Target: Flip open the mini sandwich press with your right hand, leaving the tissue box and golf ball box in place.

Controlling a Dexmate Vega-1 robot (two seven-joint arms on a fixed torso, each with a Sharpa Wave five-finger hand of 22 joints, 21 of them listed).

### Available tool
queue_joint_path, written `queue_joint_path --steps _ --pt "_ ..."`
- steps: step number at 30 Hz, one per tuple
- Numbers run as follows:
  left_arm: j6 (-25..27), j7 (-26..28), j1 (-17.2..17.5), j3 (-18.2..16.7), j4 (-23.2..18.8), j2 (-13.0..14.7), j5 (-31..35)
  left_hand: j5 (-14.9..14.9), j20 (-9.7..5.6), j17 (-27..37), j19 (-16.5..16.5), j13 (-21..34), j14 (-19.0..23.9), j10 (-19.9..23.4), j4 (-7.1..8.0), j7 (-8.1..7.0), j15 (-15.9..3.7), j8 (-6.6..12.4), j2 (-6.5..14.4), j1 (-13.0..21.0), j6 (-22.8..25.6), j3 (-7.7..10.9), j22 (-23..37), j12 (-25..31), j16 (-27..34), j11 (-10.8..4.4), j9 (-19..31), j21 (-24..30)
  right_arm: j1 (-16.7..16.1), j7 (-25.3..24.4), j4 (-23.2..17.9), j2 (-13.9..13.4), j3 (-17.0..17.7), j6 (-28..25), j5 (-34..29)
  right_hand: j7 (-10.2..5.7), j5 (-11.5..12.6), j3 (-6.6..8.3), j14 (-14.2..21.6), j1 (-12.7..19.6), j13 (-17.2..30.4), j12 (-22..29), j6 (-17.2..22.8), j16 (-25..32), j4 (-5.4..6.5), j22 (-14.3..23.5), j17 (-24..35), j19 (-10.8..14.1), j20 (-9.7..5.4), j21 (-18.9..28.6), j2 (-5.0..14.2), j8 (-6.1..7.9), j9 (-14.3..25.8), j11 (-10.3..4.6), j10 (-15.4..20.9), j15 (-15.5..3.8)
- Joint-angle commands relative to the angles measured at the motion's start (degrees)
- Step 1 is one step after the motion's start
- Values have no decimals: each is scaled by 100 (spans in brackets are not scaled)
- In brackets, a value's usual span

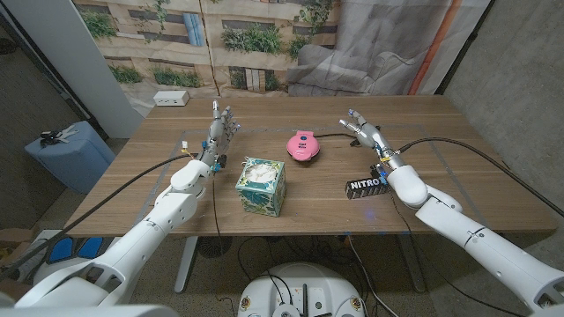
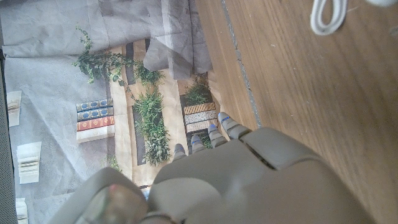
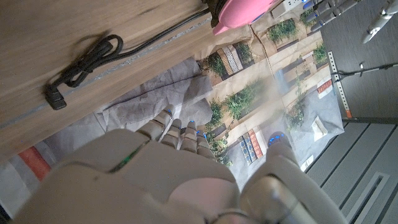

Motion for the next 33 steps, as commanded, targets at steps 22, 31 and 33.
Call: queue_joint_path --steps 22,31,33 --pt "-3 -2 0 2 0 -2 1 26 -19 18 20 12 -43 -37 4 -46 -209 29 298 -1 -194 -43 14 32 39 -7 25 36 77 199 -1529 -640 -724 -1883 -2540 144 -40 140 -408 369 17 -11 -560 7 -289 28 -213 -333 57 -32 -90 51 45 -5 -537 142" --pt "-2 -1 0 2 -1 -1 1 26 -21 18 23 12 -43 -22 3 -46 -210 29 298 -1 -194 -43 14 38 39 10 25 37 170 377 -1667 -619 -912 -2088 -3011 227 -33 158 -489 492 16 1 -640 12 -334 26 -261 -384 85 -25 -190 62 46 8 -642 202" --pt "-2 -1 0 2 -1 -1 0 26 -16 18 21 12 -38 -27 3 -46 -211 29 298 -1 -193 -43 14 36 41 7 25 36 186 390 -1680 -625 -948 -2069 -3098 223 -29 164 -481 517 15 10 -639 21 -339 25 -270 -363 91 -14 -202 69 46 5 -639 205"
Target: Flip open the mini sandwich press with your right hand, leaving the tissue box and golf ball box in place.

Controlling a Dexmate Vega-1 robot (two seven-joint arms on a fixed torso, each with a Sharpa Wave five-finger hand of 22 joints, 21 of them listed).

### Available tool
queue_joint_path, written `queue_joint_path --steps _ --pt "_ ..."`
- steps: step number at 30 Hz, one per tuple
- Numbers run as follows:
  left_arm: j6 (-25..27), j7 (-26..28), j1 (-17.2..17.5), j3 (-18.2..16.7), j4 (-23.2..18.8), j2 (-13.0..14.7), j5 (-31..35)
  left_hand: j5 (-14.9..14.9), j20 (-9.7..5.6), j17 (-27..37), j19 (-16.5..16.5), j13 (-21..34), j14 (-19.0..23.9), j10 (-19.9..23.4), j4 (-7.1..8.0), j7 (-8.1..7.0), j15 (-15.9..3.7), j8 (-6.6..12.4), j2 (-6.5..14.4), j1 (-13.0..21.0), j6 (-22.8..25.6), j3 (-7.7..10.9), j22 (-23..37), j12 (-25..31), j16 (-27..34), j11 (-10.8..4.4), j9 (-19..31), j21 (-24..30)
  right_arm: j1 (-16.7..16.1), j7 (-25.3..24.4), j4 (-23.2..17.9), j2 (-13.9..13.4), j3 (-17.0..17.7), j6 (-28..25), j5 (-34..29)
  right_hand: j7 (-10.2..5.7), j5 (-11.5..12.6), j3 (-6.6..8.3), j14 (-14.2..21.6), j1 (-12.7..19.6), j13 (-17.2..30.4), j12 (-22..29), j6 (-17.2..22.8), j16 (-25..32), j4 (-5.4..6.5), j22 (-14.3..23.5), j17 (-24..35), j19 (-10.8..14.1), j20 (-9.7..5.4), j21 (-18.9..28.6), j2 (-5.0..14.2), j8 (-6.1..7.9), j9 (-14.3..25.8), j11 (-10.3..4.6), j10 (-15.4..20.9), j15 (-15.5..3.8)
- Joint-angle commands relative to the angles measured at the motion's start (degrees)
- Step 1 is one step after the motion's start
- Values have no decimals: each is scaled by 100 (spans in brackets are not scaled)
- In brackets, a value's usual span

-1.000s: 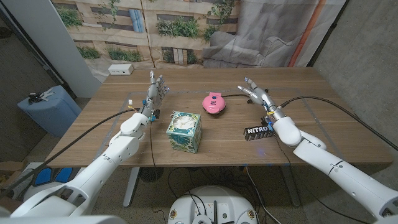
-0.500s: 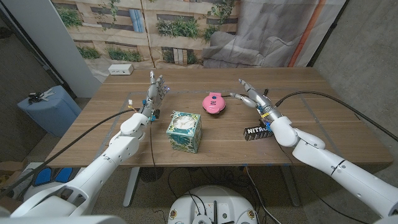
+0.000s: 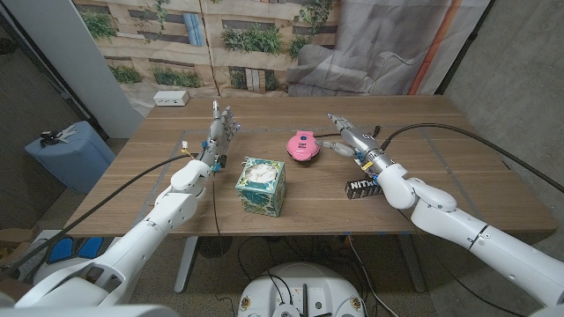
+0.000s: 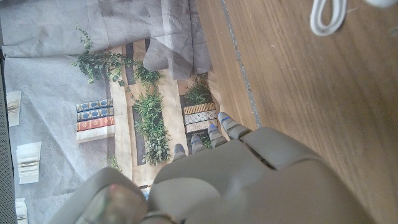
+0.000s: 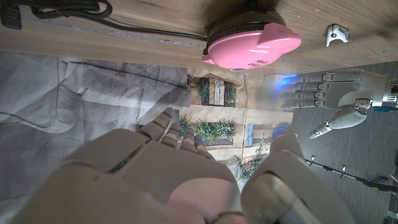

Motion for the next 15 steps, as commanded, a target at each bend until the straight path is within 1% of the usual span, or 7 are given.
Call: queue_joint_path --steps 1,5,8,9,10,12,15 --pt "-5 0 0 0 1 0 1 26 -19 18 19 13 -40 -25 3 -46 -211 29 298 -1 -193 -43 15 37 40 9 25 36 104 202 -249 -33 -261 -313 -775 19 -1 21 -47 74 13 11 -41 24 -38 25 -15 -12 6 9 -39 49 18 -2 -40 27" --pt "-5 0 0 0 0 0 0 26 -19 19 19 13 -39 -25 3 -46 -213 29 298 -1 -193 -44 15 37 40 10 25 36 129 322 -329 -28 -336 -392 -962 7 12 41 -47 138 13 23 -6 34 -48 24 -34 -6 23 17 -60 75 18 14 -45 41" --pt "-5 0 0 0 0 1 0 26 -20 19 19 13 -39 -27 3 -46 -212 29 298 -1 -194 -44 15 36 40 10 25 36 139 421 -378 -4 -378 -464 -1065 2 23 58 -86 200 12 33 4 29 -54 24 -53 -32 64 11 -83 88 18 15 -49 75" --pt "-5 0 1 0 0 1 0 26 -18 19 20 13 -38 -23 3 -46 -213 29 298 -1 -194 -44 15 38 41 14 25 36 147 409 -365 -6 -385 -408 -1063 1 25 62 -101 213 12 37 6 26 -55 24 -57 -44 73 8 -89 90 18 1 -46 83" --pt "-5 0 1 0 0 1 0 26 -20 19 21 13 -40 -22 3 -46 -212 28 298 -1 -195 -44 15 38 40 15 25 36 136 422 -386 16 -392 -469 -1105 -6 29 70 -112 247 11 45 17 29 -57 24 -69 -52 93 8 -106 98 18 -46 -39 76" --pt "-5 0 1 0 0 1 0 26 -20 19 21 13 -41 -10 3 -46 -211 27 298 -1 -198 -44 15 43 39 11 25 36 172 443 -383 15 -443 -448 -1223 0 32 79 -113 286 9 56 56 37 -57 24 -82 -85 134 1 -127 116 18 -67 -22 73" --pt "-5 0 1 0 -1 1 0 26 -20 19 20 13 -44 -14 4 -46 -215 26 298 -1 -199 -44 15 41 38 17 25 36 226 496 -396 9 -521 -452 -1441 22 35 90 -124 332 7 70 129 42 -55 25 -98 -132 139 -9 -152 145 18 -84 5 51"
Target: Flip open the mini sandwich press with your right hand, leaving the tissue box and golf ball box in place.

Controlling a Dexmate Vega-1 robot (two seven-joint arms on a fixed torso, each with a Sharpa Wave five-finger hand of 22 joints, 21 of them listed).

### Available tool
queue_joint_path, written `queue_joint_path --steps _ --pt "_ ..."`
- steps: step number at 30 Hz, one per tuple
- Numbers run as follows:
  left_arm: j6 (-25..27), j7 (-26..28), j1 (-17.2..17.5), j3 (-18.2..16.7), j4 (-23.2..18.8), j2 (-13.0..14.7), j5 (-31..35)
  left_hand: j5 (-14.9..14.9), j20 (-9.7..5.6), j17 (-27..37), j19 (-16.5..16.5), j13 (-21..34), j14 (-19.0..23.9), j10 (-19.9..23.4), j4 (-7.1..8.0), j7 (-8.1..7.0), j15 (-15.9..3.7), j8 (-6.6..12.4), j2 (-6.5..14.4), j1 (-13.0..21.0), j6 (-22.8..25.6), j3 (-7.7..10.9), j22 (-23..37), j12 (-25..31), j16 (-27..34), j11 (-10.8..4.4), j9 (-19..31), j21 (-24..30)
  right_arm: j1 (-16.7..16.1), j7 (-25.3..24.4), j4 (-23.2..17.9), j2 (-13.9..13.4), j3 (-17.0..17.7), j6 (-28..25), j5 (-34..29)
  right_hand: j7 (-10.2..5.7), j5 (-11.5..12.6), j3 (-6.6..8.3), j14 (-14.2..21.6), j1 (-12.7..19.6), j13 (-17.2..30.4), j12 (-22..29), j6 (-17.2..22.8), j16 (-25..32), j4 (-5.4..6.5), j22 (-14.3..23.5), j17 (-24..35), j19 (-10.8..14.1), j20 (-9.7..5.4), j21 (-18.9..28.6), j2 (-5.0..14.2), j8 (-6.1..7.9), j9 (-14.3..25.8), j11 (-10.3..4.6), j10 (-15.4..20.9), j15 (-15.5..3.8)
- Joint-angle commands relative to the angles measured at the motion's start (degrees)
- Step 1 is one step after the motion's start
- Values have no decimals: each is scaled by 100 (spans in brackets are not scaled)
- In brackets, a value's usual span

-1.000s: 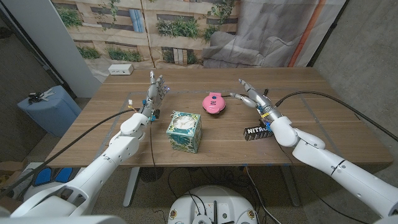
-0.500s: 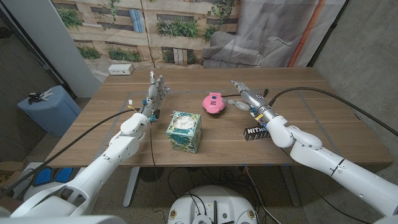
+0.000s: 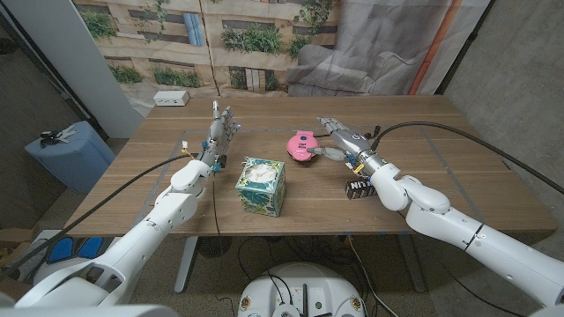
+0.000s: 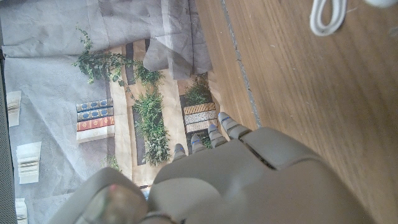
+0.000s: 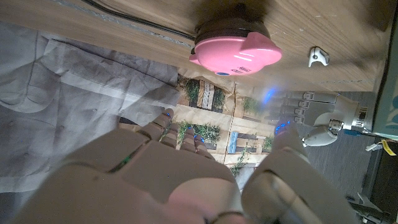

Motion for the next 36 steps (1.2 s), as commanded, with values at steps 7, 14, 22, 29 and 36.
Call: queue_joint_path --steps 7,14,22,29,36 --pt "-4 0 1 -1 -1 2 0 26 -16 19 23 13 -43 -27 4 -46 -214 27 298 -2 -197 -44 15 36 39 9 25 37 192 326 -116 19 -345 -136 -1267 52 35 75 -3 174 -1 75 211 88 10 27 -69 -261 47 -45 -70 104 19 -43 115 -30" --pt "-4 0 1 -1 -1 2 0 26 -21 19 23 13 -42 -21 4 -46 -214 29 298 -2 -194 -44 15 38 39 10 25 37 246 383 -74 53 -401 -111 -1524 132 24 90 243 250 -8 111 303 171 34 30 -146 -380 54 -20 -135 109 21 27 262 36" --pt "-4 0 1 -1 -2 2 0 26 -18 19 21 13 -41 -21 4 -46 -210 26 298 -2 -201 -44 15 38 40 2 25 37 342 488 70 128 -471 -96 -1705 263 12 109 322 323 -14 124 371 176 48 29 -213 -301 -67 34 -182 105 23 149 375 79" --pt "-5 1 1 0 -1 1 1 26 -15 19 19 13 -41 -22 4 -46 -213 27 298 -2 -199 -44 15 38 40 17 25 36 430 545 221 242 -560 -175 -1869 322 -5 115 646 371 -21 153 532 260 68 26 -281 -310 -57 32 -239 123 23 185 579 98" --pt "-5 2 1 0 -1 0 1 26 -22 19 21 13 -42 -21 5 -46 -213 28 299 -3 -196 -44 15 38 40 -2 25 37 441 296 394 380 -679 -372 -2170 313 3 153 735 485 -22 151 609 263 35 24 -314 -211 -43 65 -269 134 22 150 666 68"
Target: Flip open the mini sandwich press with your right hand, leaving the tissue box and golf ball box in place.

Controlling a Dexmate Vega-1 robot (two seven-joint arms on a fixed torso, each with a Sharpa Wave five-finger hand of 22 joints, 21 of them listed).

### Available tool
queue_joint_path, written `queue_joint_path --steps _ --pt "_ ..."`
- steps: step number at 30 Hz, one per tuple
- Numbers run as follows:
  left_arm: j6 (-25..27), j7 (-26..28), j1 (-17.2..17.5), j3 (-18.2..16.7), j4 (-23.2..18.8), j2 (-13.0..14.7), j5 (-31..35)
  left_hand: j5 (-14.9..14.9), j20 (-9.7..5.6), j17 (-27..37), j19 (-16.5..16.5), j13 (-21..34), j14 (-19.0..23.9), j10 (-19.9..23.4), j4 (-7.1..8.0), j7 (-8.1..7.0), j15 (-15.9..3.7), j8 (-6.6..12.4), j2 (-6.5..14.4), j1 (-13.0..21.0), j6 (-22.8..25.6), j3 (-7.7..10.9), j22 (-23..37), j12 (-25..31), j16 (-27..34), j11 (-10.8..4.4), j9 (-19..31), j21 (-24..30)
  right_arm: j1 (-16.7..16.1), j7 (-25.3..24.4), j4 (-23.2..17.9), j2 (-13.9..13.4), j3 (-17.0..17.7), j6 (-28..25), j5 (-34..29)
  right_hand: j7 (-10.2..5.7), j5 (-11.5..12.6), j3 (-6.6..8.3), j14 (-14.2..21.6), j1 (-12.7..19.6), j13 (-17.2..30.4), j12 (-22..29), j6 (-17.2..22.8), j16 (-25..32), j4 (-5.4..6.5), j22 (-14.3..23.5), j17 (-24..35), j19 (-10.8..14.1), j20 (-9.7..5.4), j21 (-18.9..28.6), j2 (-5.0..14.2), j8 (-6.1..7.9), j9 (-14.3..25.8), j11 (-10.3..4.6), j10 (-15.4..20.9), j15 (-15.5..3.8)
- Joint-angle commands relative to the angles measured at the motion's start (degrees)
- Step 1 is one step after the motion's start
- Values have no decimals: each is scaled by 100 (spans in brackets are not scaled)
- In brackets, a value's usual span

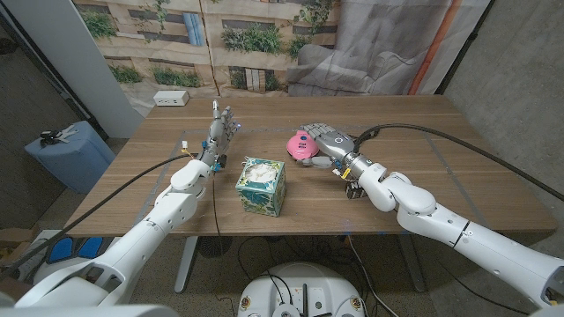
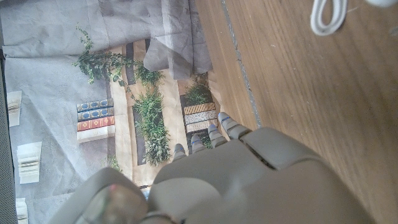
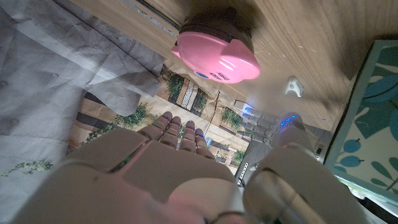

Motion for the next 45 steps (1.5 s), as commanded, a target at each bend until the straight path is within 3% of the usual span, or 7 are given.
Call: queue_joint_path --steps 1,17,32,45 --pt "0 1 0 0 1 -1 1 26 -19 19 20 14 -42 -20 5 -47 -215 29 299 -3 -196 -44 16 38 40 -4 26 36 56 -179 245 229 -178 -314 -429 8 5 64 50 121 10 22 36 22 -4 24 -6 101 -9 68 3 20 23 -9 41 0" --pt "1 1 0 0 0 -1 1 26 -19 19 22 13 -41 -22 4 -46 -210 29 298 -2 -195 -44 16 38 40 14 26 37 123 -568 630 397 -383 -493 -543 -8 78 231 8 545 17 -41 -62 -51 -65 16 -46 390 15 114 -28 -31 25 -2 12 29" --pt "0 0 0 0 1 -1 0 27 -17 19 21 13 -40 -28 3 -46 -214 28 299 -1 -198 -44 15 35 40 20 26 36 188 -1158 1009 406 -592 -381 -666 -62 84 335 40 856 21 -49 -95 -66 -74 14 -60 532 -16 109 -103 -38 28 -71 23 -82" --pt "-1 0 0 0 2 -1 0 26 -20 19 21 14 -41 -28 4 -46 -209 29 299 -1 -195 -43 15 35 40 9 26 37 306 -1361 1264 502 -759 -399 -726 -84 76 404 51 1064 23 -55 -113 -82 -77 13 -66 640 -40 110 -149 -44 29 -88 31 -92"
